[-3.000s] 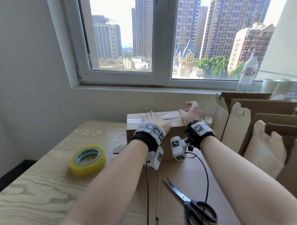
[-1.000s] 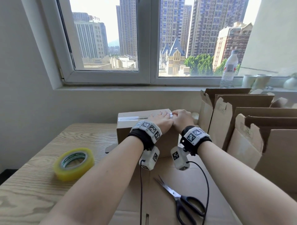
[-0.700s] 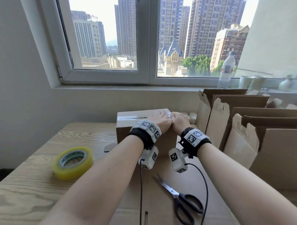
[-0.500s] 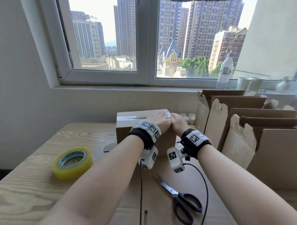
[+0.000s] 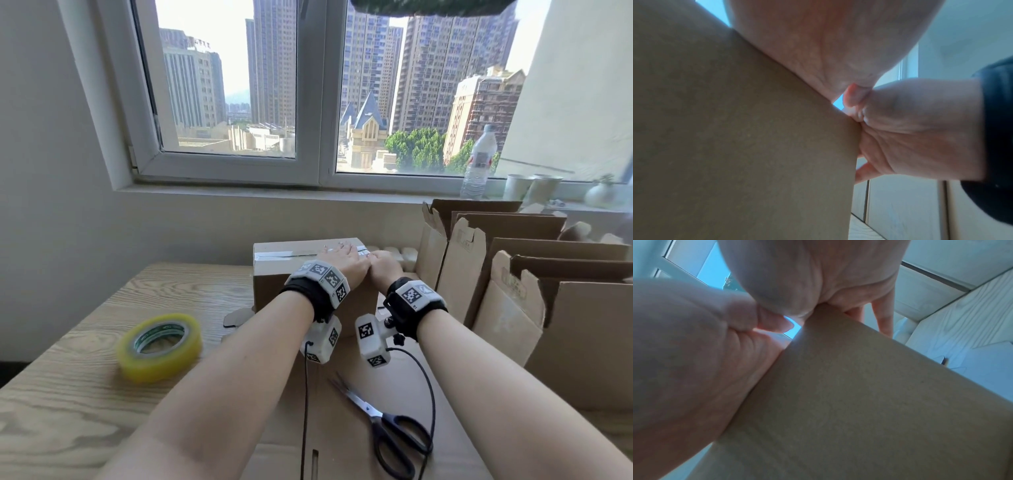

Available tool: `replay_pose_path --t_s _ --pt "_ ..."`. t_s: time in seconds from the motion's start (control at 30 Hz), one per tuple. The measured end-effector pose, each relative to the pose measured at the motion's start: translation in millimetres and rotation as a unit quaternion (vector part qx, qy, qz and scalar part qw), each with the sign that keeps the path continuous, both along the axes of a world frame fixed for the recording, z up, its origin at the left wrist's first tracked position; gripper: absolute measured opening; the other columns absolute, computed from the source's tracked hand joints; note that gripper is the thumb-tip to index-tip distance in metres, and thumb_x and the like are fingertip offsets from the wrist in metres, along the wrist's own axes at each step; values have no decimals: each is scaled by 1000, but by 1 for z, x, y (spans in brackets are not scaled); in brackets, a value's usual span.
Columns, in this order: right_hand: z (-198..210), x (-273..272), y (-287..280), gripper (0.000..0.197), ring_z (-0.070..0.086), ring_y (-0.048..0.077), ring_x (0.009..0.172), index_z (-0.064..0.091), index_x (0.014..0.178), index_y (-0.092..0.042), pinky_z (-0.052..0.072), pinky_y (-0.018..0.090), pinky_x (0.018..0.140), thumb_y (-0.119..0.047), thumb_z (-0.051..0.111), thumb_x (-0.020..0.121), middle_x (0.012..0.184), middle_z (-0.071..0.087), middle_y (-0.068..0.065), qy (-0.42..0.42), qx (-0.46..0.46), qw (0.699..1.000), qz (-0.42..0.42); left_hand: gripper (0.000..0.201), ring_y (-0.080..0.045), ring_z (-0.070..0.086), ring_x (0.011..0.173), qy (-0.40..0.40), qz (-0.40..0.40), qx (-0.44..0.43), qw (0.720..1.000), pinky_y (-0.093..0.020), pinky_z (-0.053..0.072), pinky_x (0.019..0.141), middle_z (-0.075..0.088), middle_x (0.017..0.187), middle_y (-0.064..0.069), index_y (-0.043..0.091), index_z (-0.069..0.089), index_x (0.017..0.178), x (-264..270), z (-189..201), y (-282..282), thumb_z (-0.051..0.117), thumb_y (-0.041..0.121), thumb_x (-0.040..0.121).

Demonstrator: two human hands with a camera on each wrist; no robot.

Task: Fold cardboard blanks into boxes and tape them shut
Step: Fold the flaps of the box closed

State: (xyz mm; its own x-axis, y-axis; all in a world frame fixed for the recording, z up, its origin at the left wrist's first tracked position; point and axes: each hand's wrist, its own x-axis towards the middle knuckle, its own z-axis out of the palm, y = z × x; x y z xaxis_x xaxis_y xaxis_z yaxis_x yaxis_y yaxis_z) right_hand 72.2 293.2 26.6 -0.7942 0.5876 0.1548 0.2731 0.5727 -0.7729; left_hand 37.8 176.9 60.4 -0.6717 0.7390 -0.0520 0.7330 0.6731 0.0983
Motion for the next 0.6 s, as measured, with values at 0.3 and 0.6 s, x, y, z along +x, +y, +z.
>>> replay_pose_path --t_s 0.3,0.6 --pt "4 5 -9 24 53 40 111 57 90 -2 39 37 87 -8 36 101 118 58 30 -36 56 997 -34 60 -27 4 152 0 104 -7 995 -45 5 121 3 164 -14 11 12 156 -48 -1 -69 11 42 105" --pt "7 11 -19 28 45 29 91 46 76 -5 32 33 75 -9 37 101 99 51 23 -23 54 996 -61 84 -37 31 142 -144 310 172 924 -36 29 112 27 156 -23 -5 -4 152 -60 3 -103 45 39 101"
